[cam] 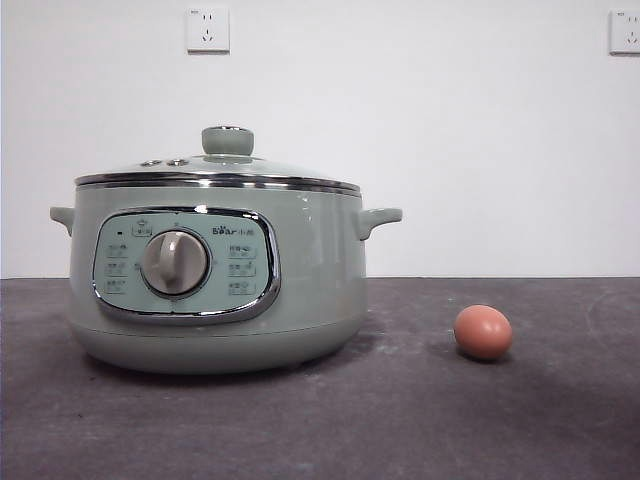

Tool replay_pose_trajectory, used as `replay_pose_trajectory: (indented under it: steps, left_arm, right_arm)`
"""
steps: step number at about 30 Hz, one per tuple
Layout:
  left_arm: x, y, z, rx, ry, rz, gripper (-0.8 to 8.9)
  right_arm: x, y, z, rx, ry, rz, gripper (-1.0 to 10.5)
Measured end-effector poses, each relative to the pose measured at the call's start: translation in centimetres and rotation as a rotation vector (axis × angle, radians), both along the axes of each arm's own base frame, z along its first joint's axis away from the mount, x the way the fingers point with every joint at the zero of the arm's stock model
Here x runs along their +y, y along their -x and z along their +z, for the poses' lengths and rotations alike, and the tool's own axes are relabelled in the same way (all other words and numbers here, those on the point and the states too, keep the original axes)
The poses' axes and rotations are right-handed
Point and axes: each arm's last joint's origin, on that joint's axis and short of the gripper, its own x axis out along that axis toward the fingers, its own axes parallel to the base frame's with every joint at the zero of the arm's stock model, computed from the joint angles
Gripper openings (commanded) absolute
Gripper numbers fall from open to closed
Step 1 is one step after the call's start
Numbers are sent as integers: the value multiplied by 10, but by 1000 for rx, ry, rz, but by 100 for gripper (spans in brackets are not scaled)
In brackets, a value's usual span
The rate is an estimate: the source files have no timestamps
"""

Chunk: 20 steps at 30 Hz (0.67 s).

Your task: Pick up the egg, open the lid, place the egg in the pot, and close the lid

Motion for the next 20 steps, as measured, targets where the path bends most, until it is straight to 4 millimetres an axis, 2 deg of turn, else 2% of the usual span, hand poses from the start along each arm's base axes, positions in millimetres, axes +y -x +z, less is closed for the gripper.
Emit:
replay_pose_trajectory:
  steps: [3, 5, 11, 20]
  left_arm:
    - [0, 2, 3, 22, 11, -2, -7]
    - [0, 4, 14, 30, 16, -1, -7]
    - [0, 8, 64, -7, 34, 1, -7]
    - [-3, -14, 123, 39, 44, -70, -5]
  right_arm:
    - [0, 0, 2, 21, -24, -6, -12]
    - [0, 0, 11, 25, -37, -9, -12]
    - [1, -7, 56, 18, -49, -10, -11]
    - [4, -41, 120, 57, -13, -2, -11]
